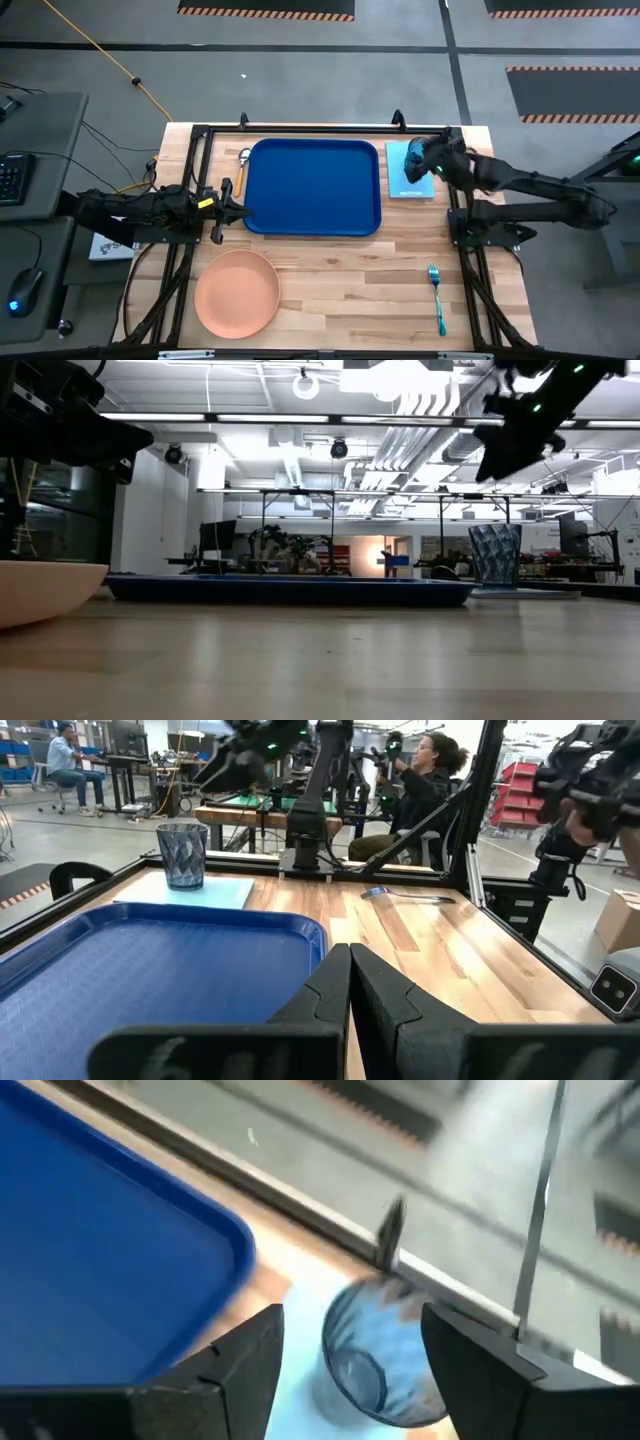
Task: Pick and place plate/cup/fork/spoon on tray
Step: Put the blue cup on the blue serving tray
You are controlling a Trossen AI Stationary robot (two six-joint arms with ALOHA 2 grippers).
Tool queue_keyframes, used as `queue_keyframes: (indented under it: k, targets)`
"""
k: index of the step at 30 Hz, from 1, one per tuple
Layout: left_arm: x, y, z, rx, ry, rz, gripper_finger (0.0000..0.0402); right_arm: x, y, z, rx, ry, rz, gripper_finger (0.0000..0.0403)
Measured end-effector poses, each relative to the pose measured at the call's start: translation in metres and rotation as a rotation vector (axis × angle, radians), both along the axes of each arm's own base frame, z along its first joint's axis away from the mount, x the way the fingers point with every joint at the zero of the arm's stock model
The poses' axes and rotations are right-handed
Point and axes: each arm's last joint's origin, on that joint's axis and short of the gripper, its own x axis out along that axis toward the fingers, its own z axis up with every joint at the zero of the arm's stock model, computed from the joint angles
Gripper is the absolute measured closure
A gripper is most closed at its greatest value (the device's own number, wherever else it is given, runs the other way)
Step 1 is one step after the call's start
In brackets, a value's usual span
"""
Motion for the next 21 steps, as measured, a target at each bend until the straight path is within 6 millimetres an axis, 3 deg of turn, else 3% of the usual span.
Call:
queue_keyframes:
  k: [5,10,21]
  targets:
    - [0.0,0.0,0.0,0.0,0.0,0.0,0.0401,0.011,-0.037,-0.009,0.094,0.027,-0.024,0.0171]
    - [0.0,0.0,0.0,0.0,0.0,0.0,0.0401,0.016,-0.061,-0.017,0.212,0.02,-0.018,0.0171]
    - [0.0,0.0,0.0,0.0,0.0,0.0,0.0401,0.024,-0.075,-0.047,0.355,0.13,-0.038,0.0171]
